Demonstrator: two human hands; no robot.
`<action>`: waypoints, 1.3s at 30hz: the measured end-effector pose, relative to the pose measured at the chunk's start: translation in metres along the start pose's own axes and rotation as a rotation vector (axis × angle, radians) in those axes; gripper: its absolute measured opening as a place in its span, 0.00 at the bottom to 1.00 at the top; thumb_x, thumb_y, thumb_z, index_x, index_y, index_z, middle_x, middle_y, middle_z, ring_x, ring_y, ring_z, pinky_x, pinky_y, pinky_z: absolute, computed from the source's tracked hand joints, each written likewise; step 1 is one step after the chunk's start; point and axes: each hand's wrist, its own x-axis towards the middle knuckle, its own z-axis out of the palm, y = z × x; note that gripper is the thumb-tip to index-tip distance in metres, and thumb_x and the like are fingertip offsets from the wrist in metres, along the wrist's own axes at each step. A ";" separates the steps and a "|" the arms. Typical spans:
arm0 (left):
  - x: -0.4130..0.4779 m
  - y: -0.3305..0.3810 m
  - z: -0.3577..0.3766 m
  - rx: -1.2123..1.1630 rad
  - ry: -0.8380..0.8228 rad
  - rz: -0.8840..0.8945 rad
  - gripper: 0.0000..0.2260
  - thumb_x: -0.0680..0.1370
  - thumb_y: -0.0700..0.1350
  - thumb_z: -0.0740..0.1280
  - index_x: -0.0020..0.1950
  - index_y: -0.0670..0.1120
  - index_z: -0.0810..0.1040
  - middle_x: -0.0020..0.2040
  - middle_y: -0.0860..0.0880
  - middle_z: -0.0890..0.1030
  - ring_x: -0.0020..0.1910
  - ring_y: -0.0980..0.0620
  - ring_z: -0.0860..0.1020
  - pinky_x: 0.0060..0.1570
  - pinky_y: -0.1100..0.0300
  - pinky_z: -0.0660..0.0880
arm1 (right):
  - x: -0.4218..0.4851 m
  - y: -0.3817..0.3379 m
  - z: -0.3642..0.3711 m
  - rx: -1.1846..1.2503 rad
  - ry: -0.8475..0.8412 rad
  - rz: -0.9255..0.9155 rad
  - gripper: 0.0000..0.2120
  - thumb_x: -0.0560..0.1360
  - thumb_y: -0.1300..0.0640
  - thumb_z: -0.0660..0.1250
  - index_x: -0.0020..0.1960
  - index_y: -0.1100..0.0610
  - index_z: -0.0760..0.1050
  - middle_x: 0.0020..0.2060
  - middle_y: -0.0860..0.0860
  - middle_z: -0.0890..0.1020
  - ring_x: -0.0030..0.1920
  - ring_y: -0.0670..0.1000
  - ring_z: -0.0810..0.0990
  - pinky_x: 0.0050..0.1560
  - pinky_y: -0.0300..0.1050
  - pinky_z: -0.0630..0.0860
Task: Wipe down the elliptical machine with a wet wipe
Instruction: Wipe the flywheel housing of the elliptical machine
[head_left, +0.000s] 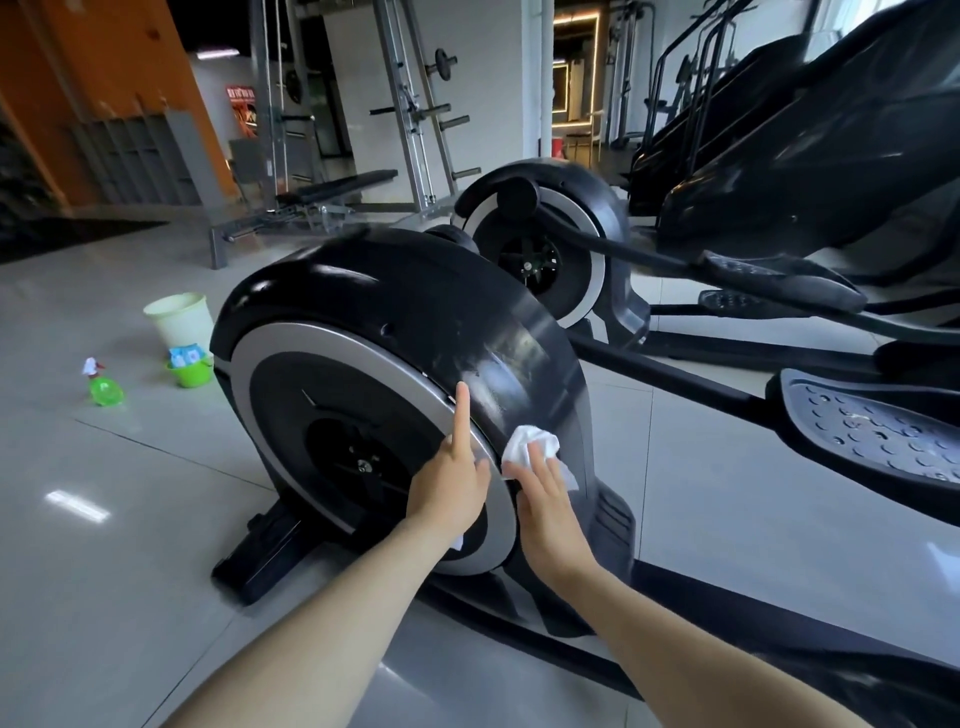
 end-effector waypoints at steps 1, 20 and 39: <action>0.000 -0.001 0.002 -0.024 0.013 -0.011 0.46 0.83 0.44 0.62 0.72 0.68 0.22 0.46 0.49 0.76 0.31 0.53 0.75 0.28 0.62 0.67 | 0.006 -0.009 -0.004 0.030 0.019 -0.025 0.24 0.75 0.73 0.53 0.62 0.50 0.71 0.67 0.40 0.63 0.65 0.52 0.64 0.59 0.46 0.71; 0.007 0.005 0.037 -0.109 0.029 -0.197 0.17 0.81 0.64 0.58 0.43 0.53 0.73 0.37 0.55 0.83 0.39 0.50 0.80 0.41 0.52 0.79 | -0.031 0.026 0.011 0.262 0.113 0.605 0.06 0.86 0.55 0.53 0.56 0.48 0.68 0.51 0.53 0.80 0.46 0.54 0.75 0.44 0.41 0.71; 0.006 0.015 0.036 -0.102 -0.135 -0.242 0.27 0.83 0.65 0.51 0.38 0.53 0.82 0.31 0.56 0.84 0.43 0.52 0.81 0.51 0.53 0.78 | -0.005 0.004 0.015 0.555 0.424 0.856 0.01 0.82 0.59 0.61 0.51 0.55 0.69 0.43 0.43 0.78 0.41 0.48 0.75 0.38 0.37 0.69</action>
